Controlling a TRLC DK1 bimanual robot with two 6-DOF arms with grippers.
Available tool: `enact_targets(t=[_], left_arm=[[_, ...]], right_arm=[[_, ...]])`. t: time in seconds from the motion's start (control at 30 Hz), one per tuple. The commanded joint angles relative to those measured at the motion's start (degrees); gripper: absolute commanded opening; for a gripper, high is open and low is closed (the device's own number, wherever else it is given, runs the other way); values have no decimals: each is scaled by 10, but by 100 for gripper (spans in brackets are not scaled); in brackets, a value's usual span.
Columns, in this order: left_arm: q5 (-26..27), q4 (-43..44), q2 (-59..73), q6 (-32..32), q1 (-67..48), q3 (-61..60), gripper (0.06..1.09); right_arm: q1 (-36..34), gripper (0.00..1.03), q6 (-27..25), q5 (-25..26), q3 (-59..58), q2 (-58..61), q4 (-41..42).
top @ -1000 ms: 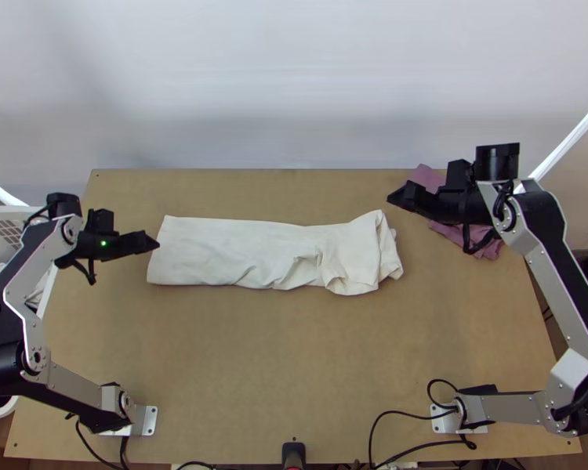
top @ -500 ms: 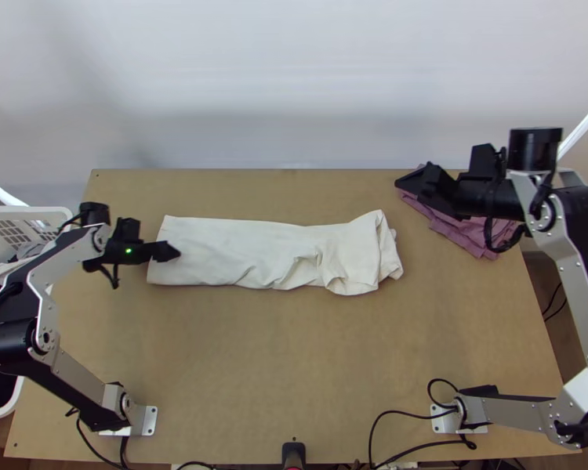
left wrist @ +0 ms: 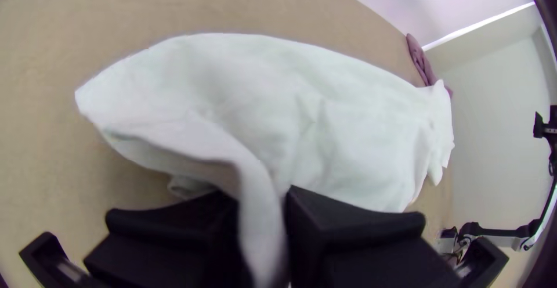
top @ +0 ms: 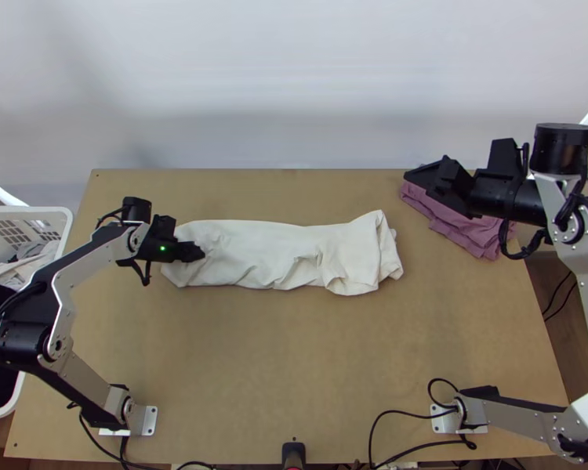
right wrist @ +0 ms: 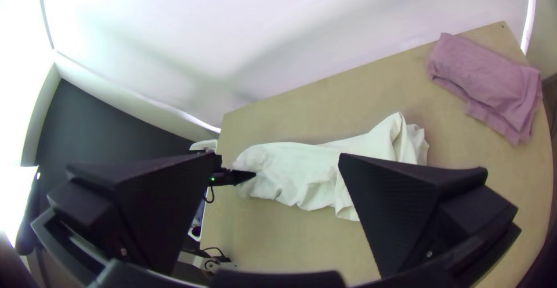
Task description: Fold the t-shirt
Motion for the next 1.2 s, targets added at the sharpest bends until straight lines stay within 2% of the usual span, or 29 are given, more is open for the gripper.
enact_targets(t=[0.0, 0.3, 0.43, 0.6, 0.77, 0.93, 1.17], left_arm=[[-1, -17, -41, 15, 52, -17, 10], [0, -166, -76, 203, 301, 34, 10], [4, -262, -93, 229, 334, 90, 10], [12, -324, -179, 168, 248, 125, 10], [10, -339, -216, 51, 81, 163, 10], [-9, -312, -175, -58, -72, 212, 10], [-58, -259, -65, -120, -194, 263, 10]], right_arm=[[3, 98, 6, -6, -22, -18, -4], [-5, 98, -9, -6, -61, -33, 4], [-5, 98, -14, -6, -72, -36, 6], [-5, 98, -17, -7, -89, -38, 13], [-5, 98, -17, -7, -101, -43, 15], [-6, 98, -18, -7, -103, -45, 18], [-6, 98, -18, -6, -102, -52, 18]])
